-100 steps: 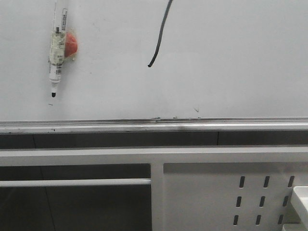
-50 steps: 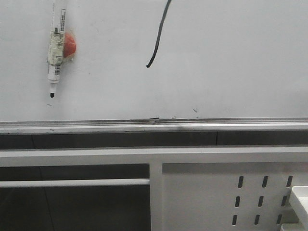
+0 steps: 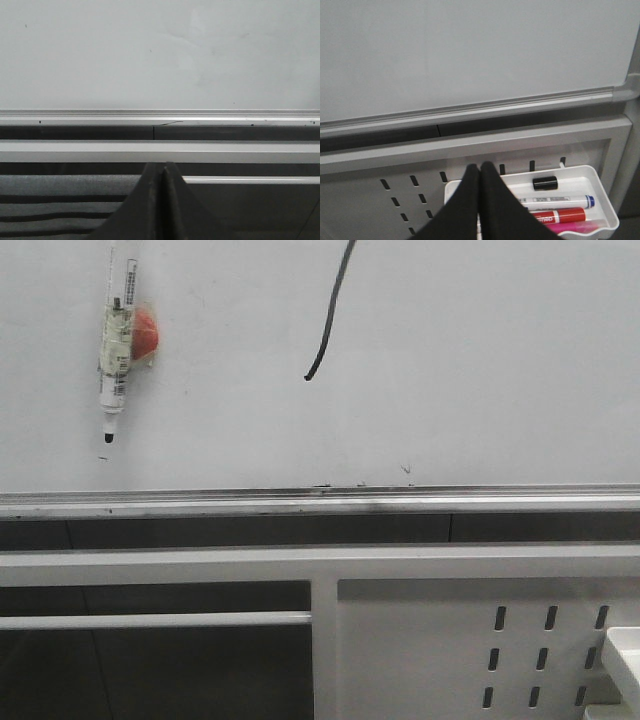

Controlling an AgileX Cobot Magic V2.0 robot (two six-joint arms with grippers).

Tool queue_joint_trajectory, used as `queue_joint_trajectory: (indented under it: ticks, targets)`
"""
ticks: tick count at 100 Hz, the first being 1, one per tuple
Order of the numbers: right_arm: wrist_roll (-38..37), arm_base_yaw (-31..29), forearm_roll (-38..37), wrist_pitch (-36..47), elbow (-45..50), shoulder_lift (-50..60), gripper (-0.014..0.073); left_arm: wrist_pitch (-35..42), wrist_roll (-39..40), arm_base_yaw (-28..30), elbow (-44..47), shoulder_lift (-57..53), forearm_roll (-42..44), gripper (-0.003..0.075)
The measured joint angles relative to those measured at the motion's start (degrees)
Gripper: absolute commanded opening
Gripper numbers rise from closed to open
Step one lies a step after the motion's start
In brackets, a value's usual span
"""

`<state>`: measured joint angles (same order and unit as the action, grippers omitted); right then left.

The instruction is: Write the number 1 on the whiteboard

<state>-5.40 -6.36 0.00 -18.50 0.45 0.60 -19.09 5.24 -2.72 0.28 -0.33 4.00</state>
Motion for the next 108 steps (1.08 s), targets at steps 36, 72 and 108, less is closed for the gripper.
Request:
queue_joint_trajectory:
  ticks: [36,72,108]
  targets:
    - [2.6,-0.3,0.0,-0.1,0.0,0.0,-0.0069,0.0,0.0,0.0,0.0,0.0,0.0,-0.0020]
    - [2.9,-0.3,0.0,-0.2,0.0,0.0,-0.0069,0.0,0.0,0.0,0.0,0.0,0.0,-0.0020]
    - [2.9,-0.3,0.0,-0.2,0.0,0.0,-0.0069,0.1,0.0,0.0,0.0,0.0,0.0,-0.0020]
